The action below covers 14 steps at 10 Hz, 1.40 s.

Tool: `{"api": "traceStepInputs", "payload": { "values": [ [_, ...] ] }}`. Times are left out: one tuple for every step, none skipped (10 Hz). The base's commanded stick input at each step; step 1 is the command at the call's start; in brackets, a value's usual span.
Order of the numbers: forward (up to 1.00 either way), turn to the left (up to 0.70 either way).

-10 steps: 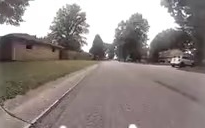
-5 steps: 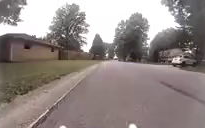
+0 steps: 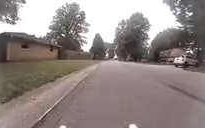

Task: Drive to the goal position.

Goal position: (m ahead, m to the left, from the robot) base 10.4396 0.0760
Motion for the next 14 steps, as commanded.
{"api": "traceStepInputs", "payload": {
  "values": [
    [0.7,0.0],
    [0.7,0.0],
    [0.7,0.0],
    [0.7,0.0],
    [0.7,0.0],
    [0.7,0.0],
    [0.7,0.0],
    [0.7,0.0],
    [0.7,0.0],
    [0.7,0.0],
    [0.7,0.0],
    [0.7,0.0],
    [0.7,0.0],
    [0.7,0.0]
  ]
}}
